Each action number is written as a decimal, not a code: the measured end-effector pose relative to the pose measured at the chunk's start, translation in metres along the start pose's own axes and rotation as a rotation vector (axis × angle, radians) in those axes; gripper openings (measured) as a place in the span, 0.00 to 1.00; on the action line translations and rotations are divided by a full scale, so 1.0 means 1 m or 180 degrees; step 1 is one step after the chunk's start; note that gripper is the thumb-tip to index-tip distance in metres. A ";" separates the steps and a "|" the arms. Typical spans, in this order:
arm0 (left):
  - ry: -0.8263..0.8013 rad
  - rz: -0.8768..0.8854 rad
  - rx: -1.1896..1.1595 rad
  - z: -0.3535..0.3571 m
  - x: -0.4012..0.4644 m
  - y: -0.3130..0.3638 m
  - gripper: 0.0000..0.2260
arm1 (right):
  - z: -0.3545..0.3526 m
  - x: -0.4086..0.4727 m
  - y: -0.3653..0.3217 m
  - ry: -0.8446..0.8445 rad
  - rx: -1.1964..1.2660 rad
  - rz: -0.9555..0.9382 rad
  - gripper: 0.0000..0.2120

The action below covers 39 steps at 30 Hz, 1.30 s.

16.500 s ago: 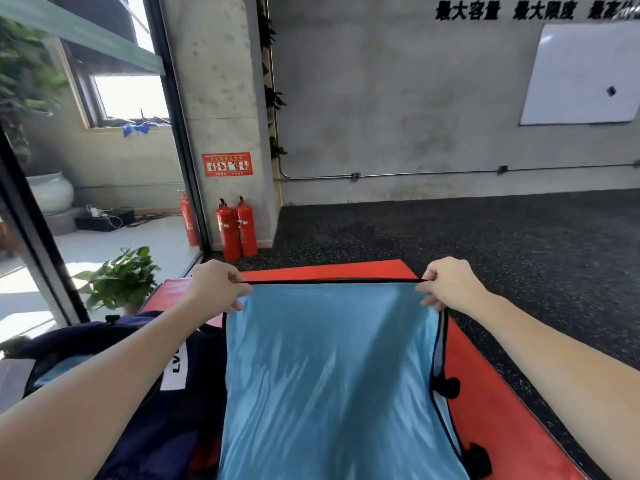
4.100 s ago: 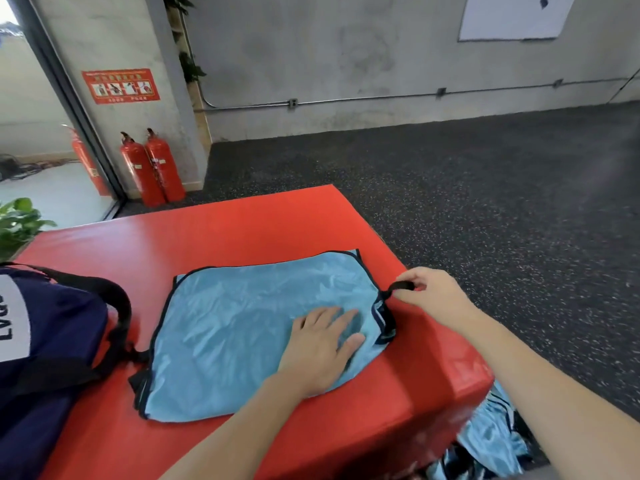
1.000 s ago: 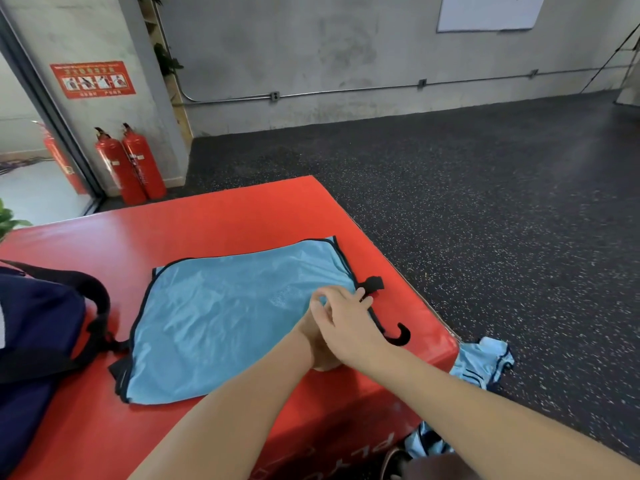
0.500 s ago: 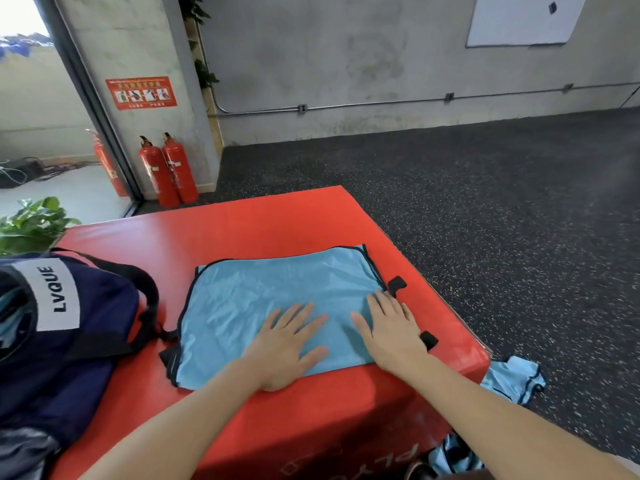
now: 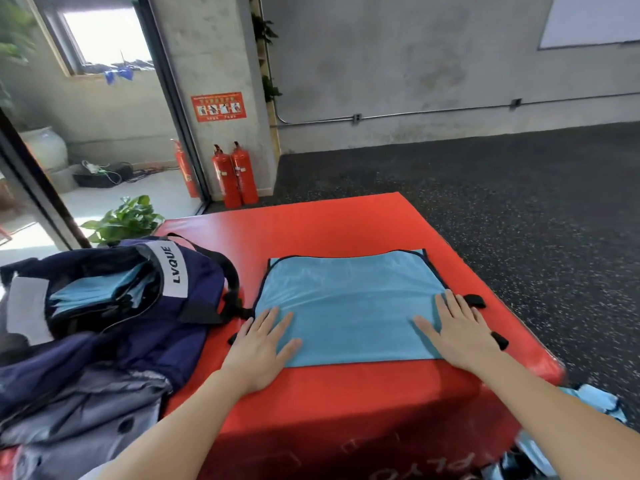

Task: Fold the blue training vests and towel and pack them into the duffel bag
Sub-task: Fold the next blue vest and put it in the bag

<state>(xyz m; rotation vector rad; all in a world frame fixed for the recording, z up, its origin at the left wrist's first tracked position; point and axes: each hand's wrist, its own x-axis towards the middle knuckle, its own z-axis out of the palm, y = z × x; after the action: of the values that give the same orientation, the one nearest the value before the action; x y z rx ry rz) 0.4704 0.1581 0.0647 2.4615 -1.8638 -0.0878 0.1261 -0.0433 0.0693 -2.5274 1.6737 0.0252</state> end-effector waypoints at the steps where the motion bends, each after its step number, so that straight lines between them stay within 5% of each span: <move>1: 0.0025 -0.0051 -0.0049 0.000 -0.005 -0.005 0.49 | 0.000 0.000 0.001 -0.0003 0.0006 -0.0005 0.51; 19: 0.0092 -0.0513 -0.0110 0.003 -0.078 -0.041 0.55 | -0.003 -0.001 0.003 -0.0121 -0.0013 -0.0047 0.49; 31: 0.0326 -0.0915 0.0315 0.005 -0.080 -0.031 0.37 | -0.004 -0.001 0.001 -0.0115 0.0006 -0.0066 0.45; 34: 0.0395 -0.0950 0.0436 0.008 -0.084 -0.026 0.39 | -0.004 -0.001 0.002 -0.0121 0.0034 -0.0083 0.45; 39: 0.1179 -0.0543 0.0173 -0.004 -0.075 -0.001 0.31 | -0.004 -0.002 0.002 -0.0014 0.0153 -0.0097 0.44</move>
<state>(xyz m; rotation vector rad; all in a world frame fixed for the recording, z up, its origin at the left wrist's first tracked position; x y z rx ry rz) 0.4513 0.2303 0.0701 2.4555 -1.5227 0.3895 0.1227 -0.0423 0.0732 -2.5154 1.6139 -0.0120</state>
